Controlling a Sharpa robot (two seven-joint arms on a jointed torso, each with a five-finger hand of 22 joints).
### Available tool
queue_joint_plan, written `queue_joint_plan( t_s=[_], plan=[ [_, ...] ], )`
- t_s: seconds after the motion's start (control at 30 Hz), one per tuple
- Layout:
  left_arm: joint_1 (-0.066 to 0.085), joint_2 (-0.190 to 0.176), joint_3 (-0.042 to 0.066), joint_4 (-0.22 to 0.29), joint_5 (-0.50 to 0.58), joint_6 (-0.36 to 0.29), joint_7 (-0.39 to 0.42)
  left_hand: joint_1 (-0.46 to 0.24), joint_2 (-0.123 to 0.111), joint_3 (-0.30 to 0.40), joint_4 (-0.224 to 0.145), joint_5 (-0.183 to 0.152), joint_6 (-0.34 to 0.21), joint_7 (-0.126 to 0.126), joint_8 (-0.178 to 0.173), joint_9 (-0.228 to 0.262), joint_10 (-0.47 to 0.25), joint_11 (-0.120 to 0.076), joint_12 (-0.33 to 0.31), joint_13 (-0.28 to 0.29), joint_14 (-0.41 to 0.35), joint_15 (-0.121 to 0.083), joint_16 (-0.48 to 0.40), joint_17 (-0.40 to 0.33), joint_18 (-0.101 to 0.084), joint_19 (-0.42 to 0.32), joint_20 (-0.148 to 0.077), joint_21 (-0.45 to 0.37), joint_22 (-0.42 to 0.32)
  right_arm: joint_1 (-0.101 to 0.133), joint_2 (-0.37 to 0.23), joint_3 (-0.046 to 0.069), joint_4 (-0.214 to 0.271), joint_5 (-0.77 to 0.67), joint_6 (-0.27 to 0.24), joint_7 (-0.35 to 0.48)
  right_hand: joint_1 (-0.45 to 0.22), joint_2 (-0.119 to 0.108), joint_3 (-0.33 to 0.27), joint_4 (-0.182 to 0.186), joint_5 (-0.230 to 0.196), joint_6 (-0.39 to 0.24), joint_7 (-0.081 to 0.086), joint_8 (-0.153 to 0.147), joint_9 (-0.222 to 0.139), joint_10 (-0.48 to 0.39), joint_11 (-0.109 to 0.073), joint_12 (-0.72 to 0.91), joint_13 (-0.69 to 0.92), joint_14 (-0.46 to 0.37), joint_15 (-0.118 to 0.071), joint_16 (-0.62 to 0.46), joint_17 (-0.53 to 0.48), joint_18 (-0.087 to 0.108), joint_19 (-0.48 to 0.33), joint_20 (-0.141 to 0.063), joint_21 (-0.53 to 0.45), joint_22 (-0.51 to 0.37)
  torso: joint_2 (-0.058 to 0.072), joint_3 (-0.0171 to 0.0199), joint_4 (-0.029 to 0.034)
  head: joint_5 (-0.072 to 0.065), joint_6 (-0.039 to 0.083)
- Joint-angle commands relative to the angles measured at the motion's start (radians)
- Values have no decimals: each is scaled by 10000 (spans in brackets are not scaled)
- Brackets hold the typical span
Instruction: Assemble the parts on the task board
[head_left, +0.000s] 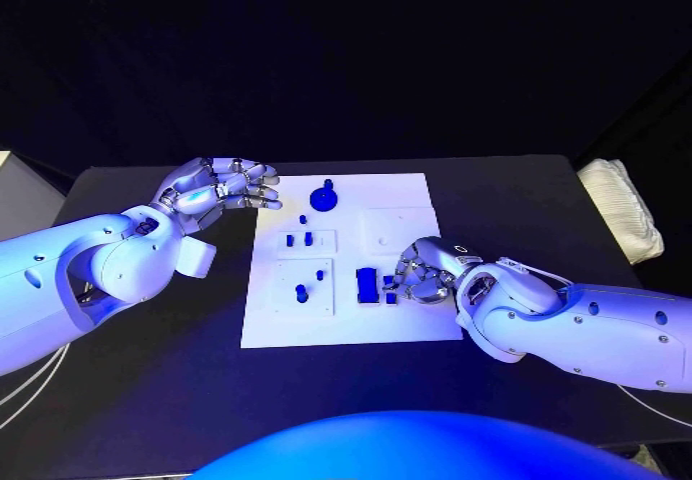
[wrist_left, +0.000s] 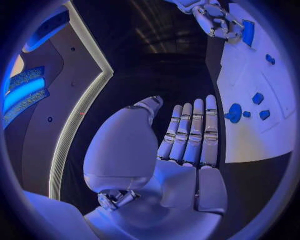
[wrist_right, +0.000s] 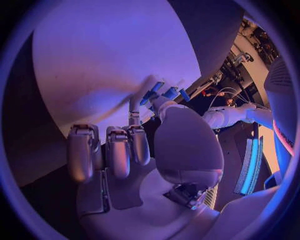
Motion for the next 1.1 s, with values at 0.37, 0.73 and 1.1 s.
queue_joint_plan(
  t_s=[0.37, 0.73, 1.1],
  plan=[
    [2, 21, 4, -39, -41, 137, 53, 78, 57, -11, 71, 14, -45, 14, 68, -12, -52, -9, 48, -12, -62, -15, 58, 11, 120, 72, -24, -55, -9, -22, -312, -23, -56, 1945, -1103, 1728, -65, 52, -915, 639, 193, -693, 284, -422, -209, 357, 238, -982, 1760, 912, 152, -289, 2118, 155, 600, 72, -1326, 1988, -46, -31, -16, -17, 2],
    [3, 343, -14, -599, 172, -97, 378, 73, 48, -29, 100, 10, -55, 12, 65, -16, -57, -10, 55, -12, -66, -15, 59, 14, 119, 79, -22, -72, -19, 522, -522, 24, -901, 7948, -1313, 5274, 96, 193, -1917, 706, 1038, -1666, 725, -1197, -447, -102, 630, -1754, 1433, 790, 472, -613, 1686, 411, 279, 359, -2924, 1525, -309, -180, -41, -35, 124],
    [2, 1158, -33, -1953, 863, -588, 905, 160, 27, -34, 94, 15, -97, 10, 47, -31, 13, -26, 112, 1, -31, -31, 81, 29, 122, 100, -26, -105, -40, 1090, 229, 69, -2736, 10981, -520, 7074, 1058, 655, -2133, 656, 1093, -1917, 936, -1326, -353, -3203, 851, -7467, -1653, -845, 697, -4028, -1928, 1482, -1619, 613, -10731, -1474, -680, -354, -174, 75, 688]
  ],
)
